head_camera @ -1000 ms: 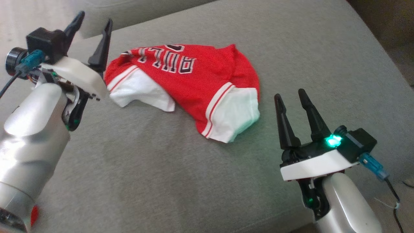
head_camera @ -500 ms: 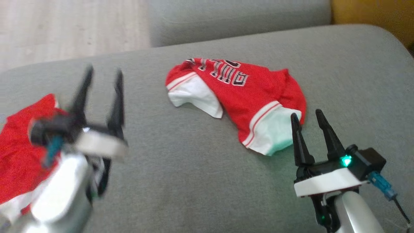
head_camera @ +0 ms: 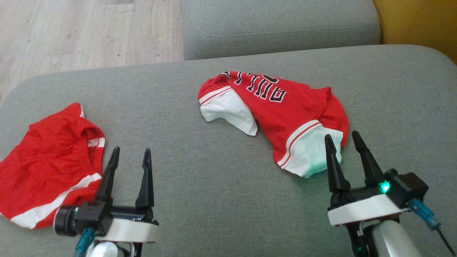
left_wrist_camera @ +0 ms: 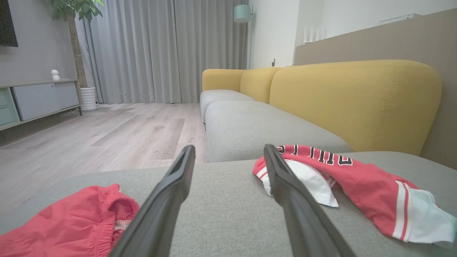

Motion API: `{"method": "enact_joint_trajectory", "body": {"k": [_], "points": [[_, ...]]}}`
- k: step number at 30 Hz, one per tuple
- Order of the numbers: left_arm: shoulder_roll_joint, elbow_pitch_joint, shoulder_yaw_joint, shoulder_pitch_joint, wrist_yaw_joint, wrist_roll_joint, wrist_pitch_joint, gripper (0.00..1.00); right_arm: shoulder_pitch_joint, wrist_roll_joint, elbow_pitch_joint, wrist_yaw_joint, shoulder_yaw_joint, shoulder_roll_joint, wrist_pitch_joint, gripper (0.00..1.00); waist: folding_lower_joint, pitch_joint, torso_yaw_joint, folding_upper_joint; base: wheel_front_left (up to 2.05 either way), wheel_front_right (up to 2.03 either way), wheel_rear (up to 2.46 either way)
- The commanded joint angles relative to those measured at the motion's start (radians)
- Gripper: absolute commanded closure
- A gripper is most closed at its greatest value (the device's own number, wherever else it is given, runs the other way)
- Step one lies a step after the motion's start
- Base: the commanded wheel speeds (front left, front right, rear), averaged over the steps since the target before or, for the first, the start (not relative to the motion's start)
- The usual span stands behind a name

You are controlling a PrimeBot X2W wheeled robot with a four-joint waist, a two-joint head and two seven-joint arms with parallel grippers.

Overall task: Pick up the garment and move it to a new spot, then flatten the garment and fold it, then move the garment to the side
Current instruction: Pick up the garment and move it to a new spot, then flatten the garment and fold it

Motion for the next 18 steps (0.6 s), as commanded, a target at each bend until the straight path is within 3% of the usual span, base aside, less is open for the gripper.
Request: {"method": "enact_joint_trajectory", "body": {"k": [1,11,18], "points": [[-0.003,-0.023,0.056,-0.028,-0.022,0.028,-0.005,0.00,-0.011,0.003,-0.034,0.008,0.020,-0.001,-0.011,0.00,0.0001,0.001,0.001,0.0000,0.00,0.00,0.00],[-0.075,0.018,0.123,-0.035,-0.105,0.093,-0.005,0.00,-0.025,-0.001,-0.035,0.008,0.024,-0.001,-0.011,0.00,0.0001,0.026,-0.009,0.0000,0.00,0.00,0.00],[-0.102,0.080,0.108,-0.095,-0.166,0.118,-0.005,0.00,-0.040,-0.017,-0.033,0.008,0.016,-0.001,-0.011,0.00,0.0001,0.065,-0.044,0.0000,0.00,0.00,0.00]]}}
